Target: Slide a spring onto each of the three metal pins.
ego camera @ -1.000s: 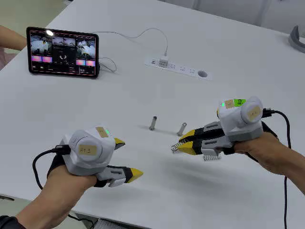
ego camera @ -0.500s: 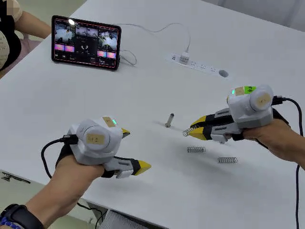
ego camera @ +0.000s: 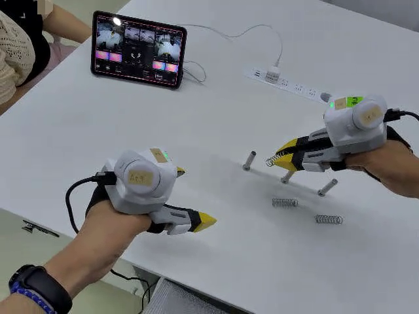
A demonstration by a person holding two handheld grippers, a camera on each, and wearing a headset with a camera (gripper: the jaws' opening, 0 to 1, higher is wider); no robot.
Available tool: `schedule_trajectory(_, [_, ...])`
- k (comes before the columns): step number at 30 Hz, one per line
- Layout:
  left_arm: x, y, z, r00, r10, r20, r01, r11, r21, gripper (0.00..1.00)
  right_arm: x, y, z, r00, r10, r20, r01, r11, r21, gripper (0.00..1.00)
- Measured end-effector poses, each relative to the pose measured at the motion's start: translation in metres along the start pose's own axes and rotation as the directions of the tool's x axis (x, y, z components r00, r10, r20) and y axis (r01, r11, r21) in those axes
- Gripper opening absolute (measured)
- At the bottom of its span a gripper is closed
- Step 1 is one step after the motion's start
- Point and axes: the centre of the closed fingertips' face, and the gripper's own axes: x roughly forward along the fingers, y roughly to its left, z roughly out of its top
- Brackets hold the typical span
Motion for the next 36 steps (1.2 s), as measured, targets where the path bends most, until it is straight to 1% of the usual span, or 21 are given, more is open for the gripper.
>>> schedule_trajectory(5, [-0.003,0.006,-0.001,1.0000,0.009,0.000,-0.009,1.000,-0.013,0.71,0.004,-0.008,0.004,1.0000,-0.005,-0.006,0.004,1.000,-0.015,0.12])
schedule_trajectory(7, [-0.004,0.007,-0.001,0.9999,0.012,0.001,-0.012,1.000,-0.024,0.73,0.006,-0.010,0.006,1.0000,-0.002,-0.007,0.002,1.000,-0.021,0.12])
schedule_trajectory(10, [-0.005,0.009,-0.002,0.9999,0.017,0.002,-0.017,1.000,-0.025,0.73,0.009,-0.012,0.010,1.0000,0.004,-0.009,-0.004,1.000,-0.027,0.12])
schedule_trajectory(17, [-0.007,0.008,-0.005,0.9999,0.017,0.000,-0.017,0.999,-0.034,0.73,0.016,-0.017,0.013,0.9996,0.018,-0.022,-0.019,0.999,-0.044,0.13])
schedule_trajectory(20, [-0.007,0.009,-0.005,0.9999,0.017,-0.001,-0.017,0.999,-0.032,0.73,0.020,-0.017,0.013,0.9991,0.031,-0.029,-0.032,0.999,-0.037,0.13])
schedule_trajectory(25, [-0.008,0.011,-0.004,0.9998,0.020,0.001,-0.019,0.999,-0.033,0.72,0.026,-0.015,0.012,0.9982,0.040,-0.044,-0.042,0.998,-0.047,0.13])
schedule_trajectory(28, [-0.009,0.012,-0.004,0.9998,0.019,0.002,-0.019,0.999,-0.033,0.72,0.028,-0.014,0.011,0.9979,0.046,-0.045,-0.048,0.998,-0.047,0.13])
schedule_trajectory(32, [-0.008,0.012,-0.004,0.9999,0.017,0.000,-0.017,0.999,-0.032,0.72,0.032,-0.014,0.011,0.9969,0.050,-0.060,-0.053,0.997,-0.063,0.13])
schedule_trajectory(36, [-0.008,0.012,-0.004,0.9999,0.017,0.002,-0.017,0.999,-0.032,0.71,0.035,-0.013,0.011,0.9961,0.058,-0.067,-0.063,0.996,-0.065,0.13])
